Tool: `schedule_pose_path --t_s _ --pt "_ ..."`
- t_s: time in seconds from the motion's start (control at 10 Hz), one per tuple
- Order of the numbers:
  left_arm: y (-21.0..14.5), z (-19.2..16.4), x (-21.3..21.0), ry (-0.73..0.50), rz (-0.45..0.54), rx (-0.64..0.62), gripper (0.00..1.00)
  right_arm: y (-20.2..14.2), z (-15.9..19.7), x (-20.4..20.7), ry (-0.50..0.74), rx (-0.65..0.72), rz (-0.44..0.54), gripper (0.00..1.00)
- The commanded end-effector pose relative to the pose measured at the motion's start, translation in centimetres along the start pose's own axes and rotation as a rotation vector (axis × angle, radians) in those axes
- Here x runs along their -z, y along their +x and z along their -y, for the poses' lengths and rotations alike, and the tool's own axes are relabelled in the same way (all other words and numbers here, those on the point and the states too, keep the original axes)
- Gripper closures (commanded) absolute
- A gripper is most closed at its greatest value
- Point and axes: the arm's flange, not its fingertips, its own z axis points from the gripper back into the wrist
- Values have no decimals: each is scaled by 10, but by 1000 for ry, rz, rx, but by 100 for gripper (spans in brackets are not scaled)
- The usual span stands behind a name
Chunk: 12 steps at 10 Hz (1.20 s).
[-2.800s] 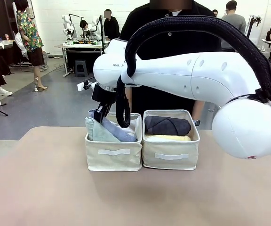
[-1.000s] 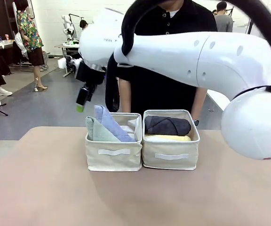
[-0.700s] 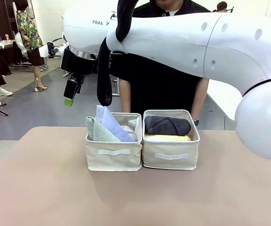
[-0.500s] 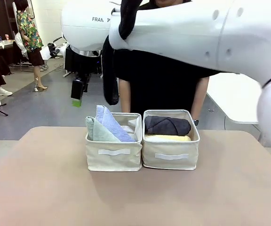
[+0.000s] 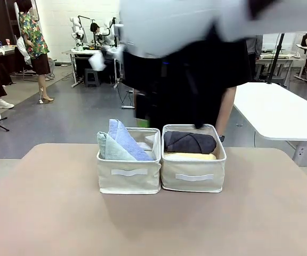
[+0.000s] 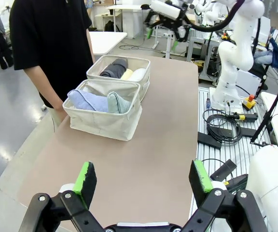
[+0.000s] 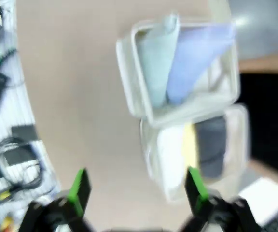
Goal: Sort the towels based on their folding style.
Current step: Pick up another triangle-folded towel from the table and place it in the left Fabric basket.
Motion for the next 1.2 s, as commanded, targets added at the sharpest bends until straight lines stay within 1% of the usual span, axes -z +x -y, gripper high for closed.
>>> schedule_pose_path --t_s 0.0,0.1,0.2,0.3,0.4,0.5,1.1 --pt "1 1 -2 2 21 23 0 -91 -21 8 32 145 9 0" --pt "1 1 -2 2 21 23 0 -123 -22 7 32 168 32 0" --pt "1 1 -2 2 21 23 0 -149 -21 6 26 231 53 0" --pt "1 1 -2 2 21 23 0 -172 -20 9 29 265 82 0" --pt "1 1 -2 2 21 23 0 -178 -15 15 42 308 80 0" --pt "1 1 -2 2 21 23 0 -159 -17 0 34 254 16 0" --pt "1 1 -2 2 21 23 0 -159 -17 0 34 254 16 0"
